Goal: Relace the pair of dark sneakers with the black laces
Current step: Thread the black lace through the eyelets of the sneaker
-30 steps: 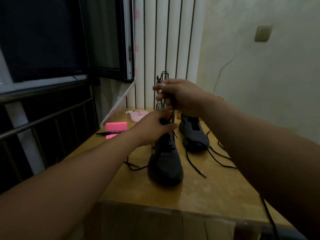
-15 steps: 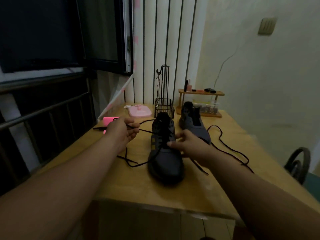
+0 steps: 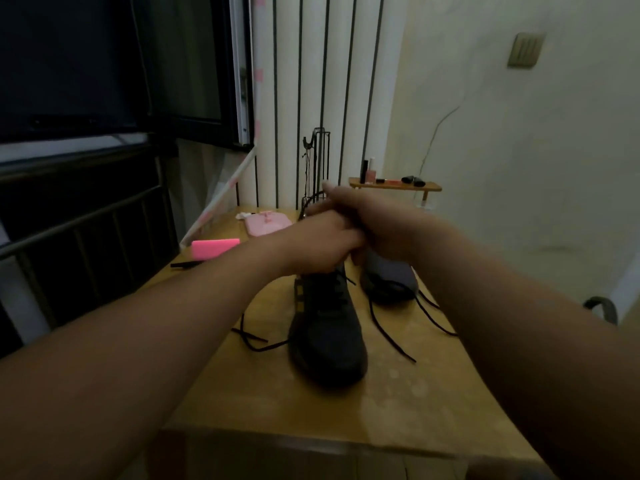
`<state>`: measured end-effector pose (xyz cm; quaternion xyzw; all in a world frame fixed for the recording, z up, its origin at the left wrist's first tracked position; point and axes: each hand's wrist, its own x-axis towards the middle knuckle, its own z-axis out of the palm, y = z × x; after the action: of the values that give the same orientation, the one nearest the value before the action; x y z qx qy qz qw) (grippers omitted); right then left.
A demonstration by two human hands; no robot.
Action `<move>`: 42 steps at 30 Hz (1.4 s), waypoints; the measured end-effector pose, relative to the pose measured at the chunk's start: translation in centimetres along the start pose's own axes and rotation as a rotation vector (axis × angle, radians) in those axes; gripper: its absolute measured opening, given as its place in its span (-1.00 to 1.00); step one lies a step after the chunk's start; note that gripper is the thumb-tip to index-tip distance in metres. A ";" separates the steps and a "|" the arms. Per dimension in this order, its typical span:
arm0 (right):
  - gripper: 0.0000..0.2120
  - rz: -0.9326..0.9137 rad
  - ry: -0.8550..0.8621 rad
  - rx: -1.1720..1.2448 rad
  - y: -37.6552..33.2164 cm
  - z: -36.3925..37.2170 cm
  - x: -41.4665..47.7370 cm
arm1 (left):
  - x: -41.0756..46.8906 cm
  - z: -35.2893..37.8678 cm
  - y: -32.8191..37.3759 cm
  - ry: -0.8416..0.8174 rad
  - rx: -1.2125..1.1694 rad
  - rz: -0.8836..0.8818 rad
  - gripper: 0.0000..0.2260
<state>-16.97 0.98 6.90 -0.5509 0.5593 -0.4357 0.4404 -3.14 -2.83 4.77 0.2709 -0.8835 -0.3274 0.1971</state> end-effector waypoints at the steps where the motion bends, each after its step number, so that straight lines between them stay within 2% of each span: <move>1: -0.66 -0.024 -0.036 0.081 -1.0 -0.3 -0.1 | 0.2 0.3 0.6 -0.046 0.081 -0.002 -0.70; 3: -0.75 -0.078 -0.014 0.256 -2.6 -1.1 -0.4 | 0.2 0.7 0.6 -0.093 0.195 -0.040 -0.63; 5: -0.74 -0.118 0.120 0.299 -3.9 -2.2 -0.7 | -0.3 1.1 -0.4 -0.141 0.189 -0.112 -0.61; 6: -0.72 -0.129 0.193 0.242 -4.2 -2.7 -0.7 | -0.6 1.3 -1.0 -0.143 0.133 -0.142 -0.63; 8: -0.63 -0.136 0.280 -0.015 -3.9 -3.3 -0.9 | -1.2 1.2 -1.9 -0.013 -0.106 -0.136 -0.69; 10: -0.58 -0.127 0.239 -0.283 -2.7 -3.1 -1.5 | -1.2 0.2 -2.3 0.160 -0.463 -0.103 -0.62; 11: -0.58 -0.124 0.175 -0.352 -2.0 -2.8 -2.0 | -1.1 -0.5 -2.1 0.180 -0.607 -0.095 -0.55; 13: -0.66 -0.120 0.051 -0.400 -0.5 -1.9 -2.9 | -1.0 -1.3 -1.6 0.178 -0.725 -0.083 -0.44; 14: -0.69 -0.112 0.025 -0.411 0.1 -1.6 -3.3 | -1.0 -1.3 -1.2 0.201 -0.728 -0.075 -0.46; 17: -0.62 -0.030 0.027 -0.443 2.1 -1.2 -4.2 | -1.2 -0.9 -0.9 0.309 -0.662 -0.081 -0.61; 20: -0.57 -0.011 0.051 -0.408 3.6 -0.9 -4.8 | -2.0 -0.4 -0.5 0.371 -0.531 -0.129 -0.64; 24: -0.56 -0.119 0.165 -0.254 3.4 -0.3 -4.9 | -2.3 1.6 0.5 0.232 -0.148 -0.131 -0.69; 27: -0.71 -0.211 0.195 -0.276 3.2 0.2 -4.9 | -1.6 2.3 0.8 0.132 -0.014 -0.127 -0.76; 29: -0.77 -0.219 0.229 -0.124 3.3 -0.3 -4.8 | -1.4 2.4 0.9 0.108 0.013 -0.121 -0.73; 32: -0.70 -0.138 0.178 0.447 3.6 -1.3 -4.1 | -1.5 2.5 0.6 0.008 0.075 -0.095 -0.70; 33: -0.69 -0.122 0.203 0.563 3.7 -1.5 -3.8 | -1.6 2.4 0.3 0.002 0.042 -0.088 -0.69; 34: -0.69 -0.105 0.266 0.575 4.1 -1.8 -3.1 | -1.7 2.2 -0.1 0.044 -0.024 -0.083 -0.69; 36: -0.69 -0.084 0.408 0.263 5.2 -2.2 -2.1 | -1.5 1.1 -1.7 0.285 -0.167 -0.107 -0.73; 38: -0.68 -0.083 0.424 -0.116 6.9 -2.4 -1.5 | -1.2 -0.4 -3.9 0.467 -0.074 -0.136 -0.78; 39: -0.69 -0.088 0.387 -0.191 7.8 -2.3 -1.1 | -1.0 -0.9 -4.9 0.443 0.052 -0.156 -0.76; 42: -0.69 -0.176 0.318 -0.246 9.7 -1.5 0.2 | 0.4 -1.7 -6.8 0.194 0.401 -0.171 -0.66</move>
<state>-20.65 0.93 -2.16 -0.5717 0.6203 -0.4822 0.2363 -0.13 -8.22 1.34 0.4085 -0.8817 -0.1333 0.1947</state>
